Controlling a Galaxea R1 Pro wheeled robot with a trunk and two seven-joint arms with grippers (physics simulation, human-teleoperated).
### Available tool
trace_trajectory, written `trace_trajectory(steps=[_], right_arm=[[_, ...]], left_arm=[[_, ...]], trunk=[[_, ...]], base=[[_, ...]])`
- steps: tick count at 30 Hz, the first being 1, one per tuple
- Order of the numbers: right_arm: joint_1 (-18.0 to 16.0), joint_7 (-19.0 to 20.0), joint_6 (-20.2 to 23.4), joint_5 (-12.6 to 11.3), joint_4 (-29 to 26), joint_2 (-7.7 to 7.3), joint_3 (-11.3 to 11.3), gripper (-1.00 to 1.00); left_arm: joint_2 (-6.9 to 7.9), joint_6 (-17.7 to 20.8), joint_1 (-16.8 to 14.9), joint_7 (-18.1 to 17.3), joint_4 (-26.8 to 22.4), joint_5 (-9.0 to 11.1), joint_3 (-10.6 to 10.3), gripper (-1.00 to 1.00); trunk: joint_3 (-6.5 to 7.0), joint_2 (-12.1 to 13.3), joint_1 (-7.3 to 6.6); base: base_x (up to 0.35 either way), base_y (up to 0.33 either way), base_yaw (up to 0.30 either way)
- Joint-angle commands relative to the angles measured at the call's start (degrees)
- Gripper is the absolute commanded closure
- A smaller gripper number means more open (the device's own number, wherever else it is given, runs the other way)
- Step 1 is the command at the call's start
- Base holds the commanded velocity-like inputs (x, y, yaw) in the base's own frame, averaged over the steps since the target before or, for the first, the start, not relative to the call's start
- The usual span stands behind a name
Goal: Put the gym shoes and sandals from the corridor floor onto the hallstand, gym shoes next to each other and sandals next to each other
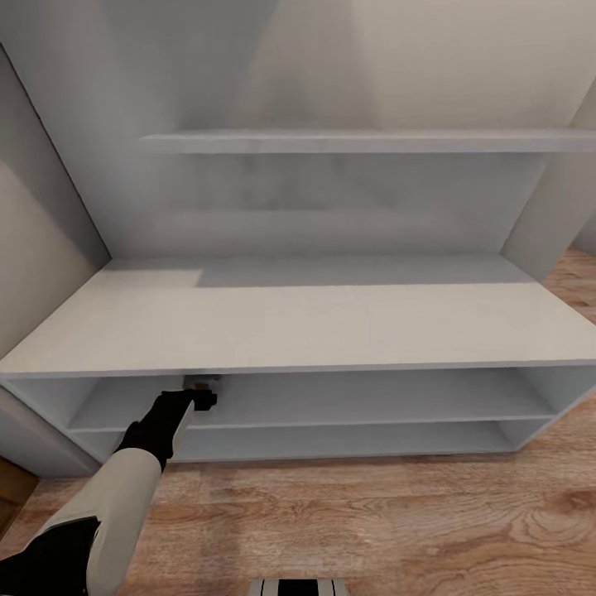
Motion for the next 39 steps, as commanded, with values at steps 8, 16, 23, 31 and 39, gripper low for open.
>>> trace_trajectory(steps=[8,16,23,31,39], right_arm=[[-0.1,0.5,-0.2,0.2,0.1,0.01,-0.3,1.00],[-0.1,0.5,-0.2,0.2,0.1,0.01,-0.3,1.00],[-0.1,0.5,-0.2,0.2,0.2,0.01,-0.2,1.00],[-0.1,0.5,-0.2,0.2,0.2,0.40,-0.2,1.00],[-0.1,0.6,-0.2,0.3,0.3,0.94,-0.2,1.00]], left_arm=[[-0.07,0.2,0.0,-0.1,-0.1,-0.4,0.3,-1.00],[-0.07,0.2,0.0,-0.1,-0.1,-0.4,0.3,-1.00],[-0.07,0.1,0.2,-0.4,-0.1,-0.1,0.4,-1.00],[-0.12,-9.8,6.0,-2.7,-0.1,0.4,0.4,-1.00],[0.98,-21.8,15.4,-14.3,-0.2,0.7,1.1,-1.00]], trunk=[[-0.04,0.0,-0.01],[-0.04,0.0,-0.01],[-0.04,0.0,-0.01],[-0.04,0.0,-0.01],[-0.04,0.0,-0.01]], base=[[-0.131,0.000,0.000],[-0.318,0.000,0.000],[-0.321,-0.057,0.000],[-0.159,-0.079,0.000],[-0.020,-0.009,0.000]])
